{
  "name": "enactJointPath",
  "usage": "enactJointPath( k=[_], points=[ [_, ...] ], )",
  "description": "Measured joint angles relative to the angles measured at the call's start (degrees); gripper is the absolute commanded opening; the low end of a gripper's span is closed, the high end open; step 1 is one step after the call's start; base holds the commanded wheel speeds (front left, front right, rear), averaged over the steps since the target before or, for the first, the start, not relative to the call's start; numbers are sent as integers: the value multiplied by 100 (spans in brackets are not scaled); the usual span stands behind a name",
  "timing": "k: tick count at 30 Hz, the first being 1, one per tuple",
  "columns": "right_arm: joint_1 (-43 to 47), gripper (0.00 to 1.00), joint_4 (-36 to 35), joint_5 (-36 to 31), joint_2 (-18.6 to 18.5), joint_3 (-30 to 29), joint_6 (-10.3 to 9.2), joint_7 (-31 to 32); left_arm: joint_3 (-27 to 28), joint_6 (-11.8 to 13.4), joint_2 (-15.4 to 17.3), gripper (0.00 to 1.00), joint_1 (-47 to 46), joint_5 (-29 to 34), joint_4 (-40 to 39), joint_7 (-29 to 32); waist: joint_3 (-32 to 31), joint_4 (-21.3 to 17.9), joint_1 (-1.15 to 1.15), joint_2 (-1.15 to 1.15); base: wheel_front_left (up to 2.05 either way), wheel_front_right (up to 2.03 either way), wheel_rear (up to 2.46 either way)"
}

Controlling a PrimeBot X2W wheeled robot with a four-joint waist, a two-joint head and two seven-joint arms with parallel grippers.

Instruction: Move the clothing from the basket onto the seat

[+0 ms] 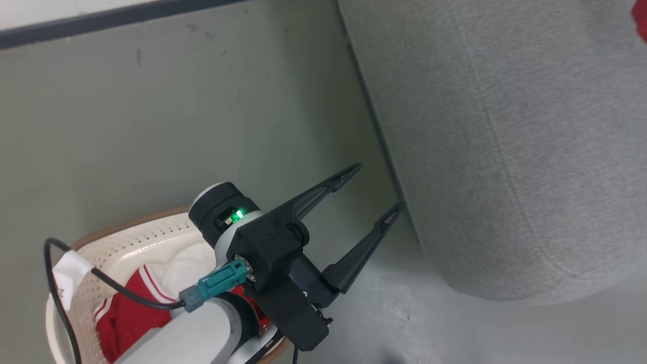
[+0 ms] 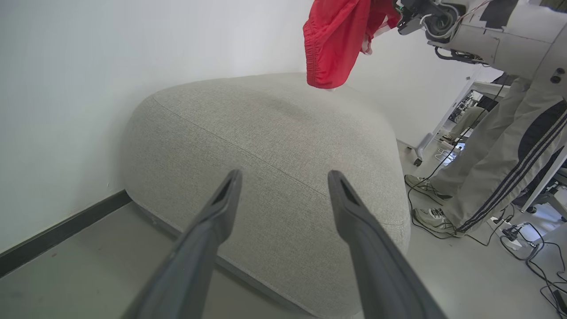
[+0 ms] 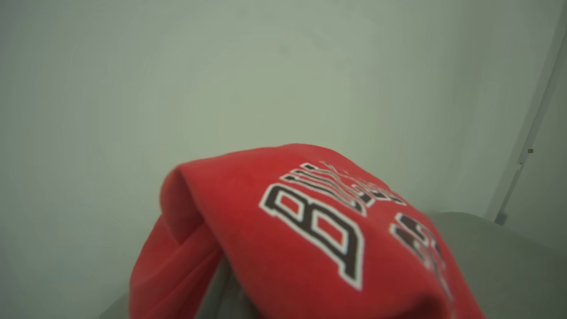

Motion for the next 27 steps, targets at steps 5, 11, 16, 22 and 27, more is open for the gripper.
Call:
enactJointPath(
  k=[5,11,16,22,27],
  points=[
    [-81,0,68,-313,15,143,-132,-2,90,-45,31,100,-70,1,26,-10,265,206,0,0,0,0,0],
    [-15,0,566,-411,445,427,-174,0,140,-48,49,100,-87,0,99,-88,455,386,0,0,0,0,0],
    [59,0,904,-444,467,505,-174,-1,153,-52,46,100,-108,0,205,-138,500,440,0,0,0,0,0],
    [154,0,1478,-448,552,652,-172,180,200,-96,46,100,-109,-31,389,-249,375,433,-1,0,0,0,0],
    [169,100,1696,-458,592,791,-129,303,242,-100,22,100,-108,-89,499,-383,225,417,-2,0,0,0,0]
  ],
)
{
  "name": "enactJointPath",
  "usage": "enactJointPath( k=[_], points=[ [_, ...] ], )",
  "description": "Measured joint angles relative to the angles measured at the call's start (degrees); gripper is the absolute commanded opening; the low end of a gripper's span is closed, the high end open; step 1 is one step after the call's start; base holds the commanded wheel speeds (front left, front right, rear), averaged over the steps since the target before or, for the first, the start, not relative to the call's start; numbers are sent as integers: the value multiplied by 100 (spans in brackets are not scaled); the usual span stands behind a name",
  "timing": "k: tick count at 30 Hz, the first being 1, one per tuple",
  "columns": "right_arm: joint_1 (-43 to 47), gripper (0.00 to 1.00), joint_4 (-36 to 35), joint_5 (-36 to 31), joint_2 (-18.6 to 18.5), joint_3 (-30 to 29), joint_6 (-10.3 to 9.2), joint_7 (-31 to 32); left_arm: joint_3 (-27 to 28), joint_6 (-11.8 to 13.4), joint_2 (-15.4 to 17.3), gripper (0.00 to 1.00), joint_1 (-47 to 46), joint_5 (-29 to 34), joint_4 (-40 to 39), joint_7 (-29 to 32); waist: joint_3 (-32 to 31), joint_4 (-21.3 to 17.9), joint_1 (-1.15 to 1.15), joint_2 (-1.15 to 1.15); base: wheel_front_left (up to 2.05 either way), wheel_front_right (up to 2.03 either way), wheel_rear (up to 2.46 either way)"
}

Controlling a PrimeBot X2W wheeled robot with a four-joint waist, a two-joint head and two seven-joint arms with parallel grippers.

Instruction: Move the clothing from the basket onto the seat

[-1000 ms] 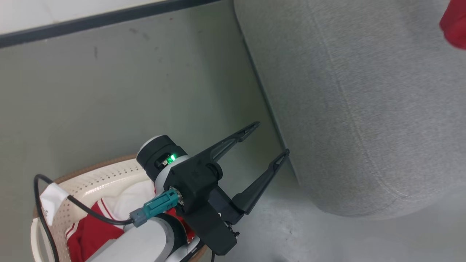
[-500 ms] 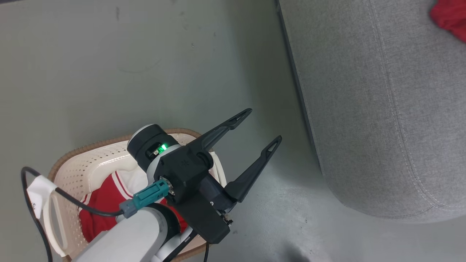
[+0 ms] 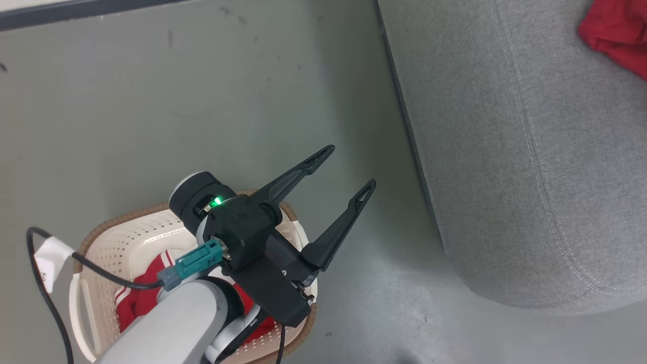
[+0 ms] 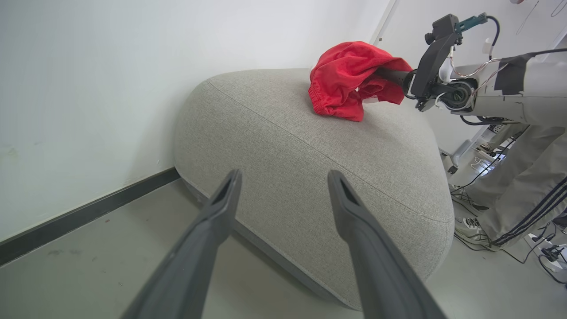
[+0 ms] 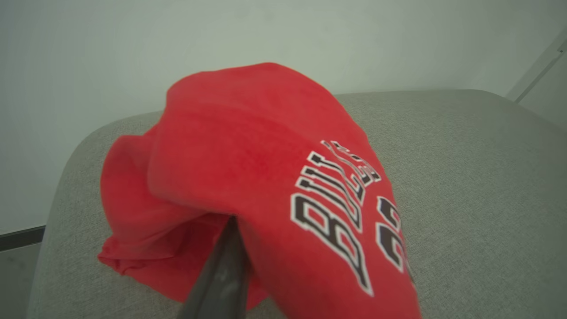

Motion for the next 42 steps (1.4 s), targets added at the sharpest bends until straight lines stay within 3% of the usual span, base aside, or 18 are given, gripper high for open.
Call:
enactJointPath(
  k=[12,19,28,35,42],
  points=[
    [50,100,666,-148,64,311,41,512,74,-26,-68,100,83,-110,310,-311,-462,65,0,0,0,0,0],
    [242,100,907,-291,309,610,82,987,188,-42,-25,100,367,-230,515,-528,-815,61,0,0,0,0,0],
    [605,100,1238,-236,309,715,94,1711,246,-33,-54,100,714,-379,768,-810,-1444,-12,0,-1,0,0,0],
    [834,100,948,-235,193,778,133,1640,254,18,-77,100,1033,-424,846,-967,-1911,-35,0,-2,0,0,0],
    [1460,100,319,-69,109,704,134,1065,287,114,-129,100,1308,-472,866,-1070,-2322,51,-1,-2,0,0,0]
  ],
)
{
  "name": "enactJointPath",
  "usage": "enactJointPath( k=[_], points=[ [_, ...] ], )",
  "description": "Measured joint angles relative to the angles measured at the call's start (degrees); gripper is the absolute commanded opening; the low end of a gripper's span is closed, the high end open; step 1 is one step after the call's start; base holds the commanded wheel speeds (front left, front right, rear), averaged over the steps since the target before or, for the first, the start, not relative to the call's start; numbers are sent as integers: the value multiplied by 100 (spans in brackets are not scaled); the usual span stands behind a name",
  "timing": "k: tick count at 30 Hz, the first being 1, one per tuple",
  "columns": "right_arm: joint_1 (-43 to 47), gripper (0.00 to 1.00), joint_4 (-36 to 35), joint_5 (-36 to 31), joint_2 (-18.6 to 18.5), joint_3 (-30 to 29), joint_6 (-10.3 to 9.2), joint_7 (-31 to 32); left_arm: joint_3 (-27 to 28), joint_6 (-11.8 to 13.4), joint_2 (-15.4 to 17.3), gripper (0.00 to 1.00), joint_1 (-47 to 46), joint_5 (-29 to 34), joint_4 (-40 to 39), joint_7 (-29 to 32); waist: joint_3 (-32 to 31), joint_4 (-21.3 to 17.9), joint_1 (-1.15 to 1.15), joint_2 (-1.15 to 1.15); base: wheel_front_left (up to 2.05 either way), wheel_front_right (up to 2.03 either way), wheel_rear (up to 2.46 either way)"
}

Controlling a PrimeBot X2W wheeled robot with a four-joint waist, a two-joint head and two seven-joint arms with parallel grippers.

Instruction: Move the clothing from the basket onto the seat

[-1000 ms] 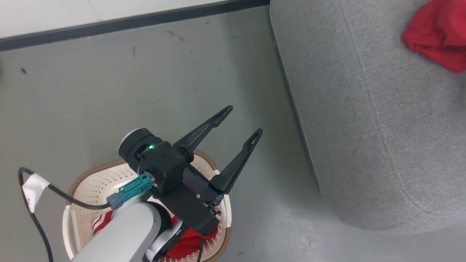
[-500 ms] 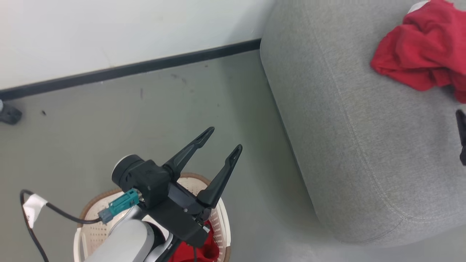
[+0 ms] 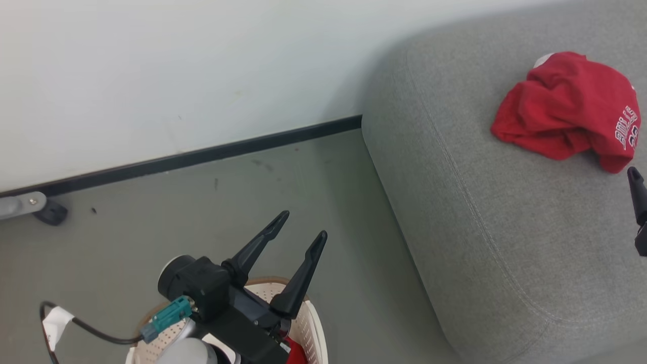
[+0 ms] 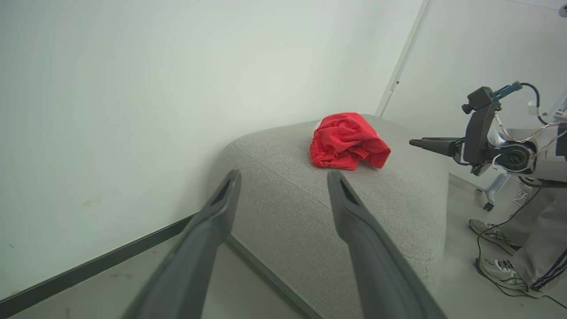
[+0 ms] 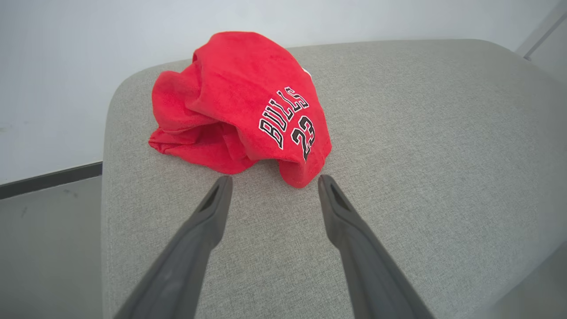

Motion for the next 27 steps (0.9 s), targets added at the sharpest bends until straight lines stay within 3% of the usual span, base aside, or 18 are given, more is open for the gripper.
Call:
enactJointPath(
  k=[14,21,27],
  points=[
    [1357,100,-1911,182,36,35,0,-1110,229,249,16,100,523,-229,93,-145,-582,502,1,1,0,0,0],
    [2106,100,-2940,198,26,-48,-1,-1230,370,377,104,100,753,-258,75,-193,-802,868,1,0,0,0,0],
    [2949,100,-3671,283,-15,-237,-191,-1302,476,599,124,100,1048,-257,73,-204,-970,1182,1,1,0,0,0]
  ],
)
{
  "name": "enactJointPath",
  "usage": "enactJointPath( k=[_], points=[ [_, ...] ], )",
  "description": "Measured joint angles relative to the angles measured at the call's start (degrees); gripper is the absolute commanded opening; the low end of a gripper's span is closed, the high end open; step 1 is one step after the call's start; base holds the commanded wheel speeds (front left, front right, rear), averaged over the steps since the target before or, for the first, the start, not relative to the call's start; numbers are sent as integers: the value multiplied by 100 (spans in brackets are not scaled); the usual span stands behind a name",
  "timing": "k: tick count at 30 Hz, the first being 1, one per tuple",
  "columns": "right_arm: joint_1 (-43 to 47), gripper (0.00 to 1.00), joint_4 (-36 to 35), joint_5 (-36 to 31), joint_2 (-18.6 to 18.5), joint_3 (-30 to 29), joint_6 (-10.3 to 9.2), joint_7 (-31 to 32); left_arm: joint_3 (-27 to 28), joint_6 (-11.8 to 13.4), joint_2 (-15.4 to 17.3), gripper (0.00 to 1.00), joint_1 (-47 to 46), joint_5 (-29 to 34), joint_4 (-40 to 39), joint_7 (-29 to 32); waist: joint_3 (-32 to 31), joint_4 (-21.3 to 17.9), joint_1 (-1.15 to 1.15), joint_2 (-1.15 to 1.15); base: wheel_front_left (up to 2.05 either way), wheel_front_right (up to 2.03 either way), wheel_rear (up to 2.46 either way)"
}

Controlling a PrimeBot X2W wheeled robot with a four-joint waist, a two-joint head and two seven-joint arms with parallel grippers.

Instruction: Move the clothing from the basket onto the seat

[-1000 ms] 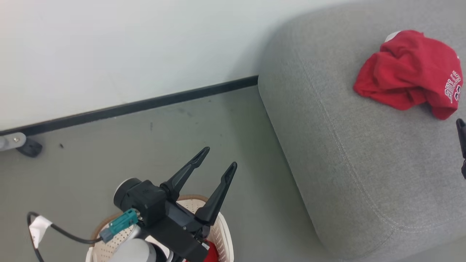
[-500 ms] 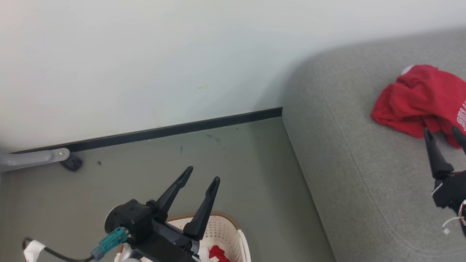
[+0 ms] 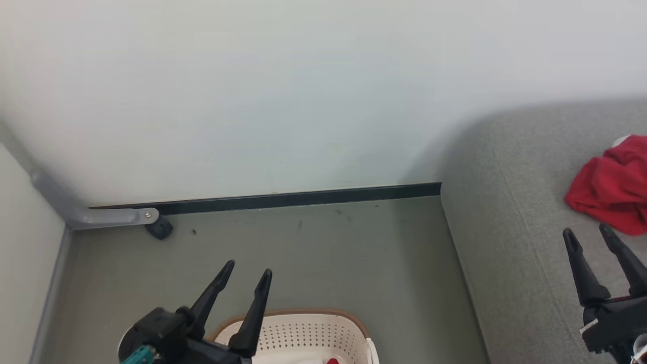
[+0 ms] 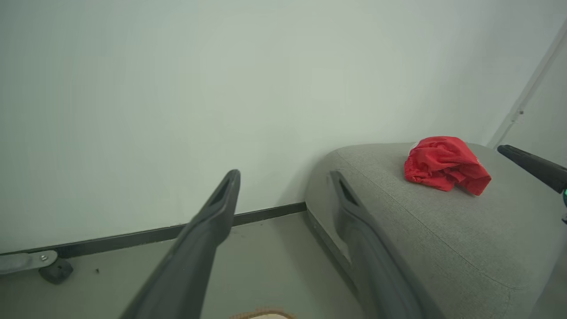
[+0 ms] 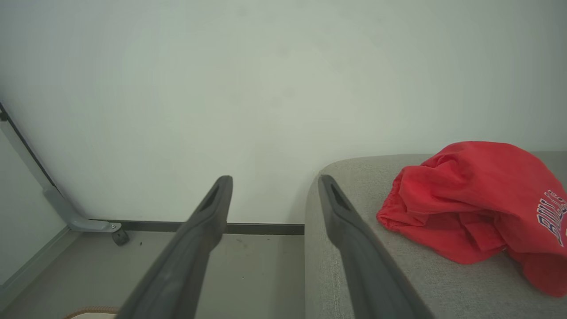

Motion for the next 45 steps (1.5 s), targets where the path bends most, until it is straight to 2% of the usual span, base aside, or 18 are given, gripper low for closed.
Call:
enactJointPath(
  k=[7,10,14,25,34,45],
  points=[
    [630,100,-615,53,374,-54,-324,-19,301,212,179,100,458,-40,-18,-49,-222,272,0,1,0,0,0],
    [857,100,-770,47,530,12,-419,-22,479,298,176,100,696,-93,-105,-93,-289,357,0,1,0,0,0],
    [891,100,-913,-71,687,130,-448,-23,664,354,164,100,926,-103,-120,-109,-319,416,0,1,0,0,0],
    [1331,100,-1330,-332,1023,-109,-826,-24,985,456,-10,100,1339,-19,-169,-147,-355,416,0,1,0,0,0],
    [1475,100,-1450,-544,1138,-200,-870,-25,1182,461,-24,100,1344,133,-154,-148,-387,349,1,1,0,0,0],
    [1477,100,-1573,-693,1193,-285,-860,-25,1332,504,-197,100,1436,382,-252,-148,-340,343,0,1,0,0,0]
  ],
)
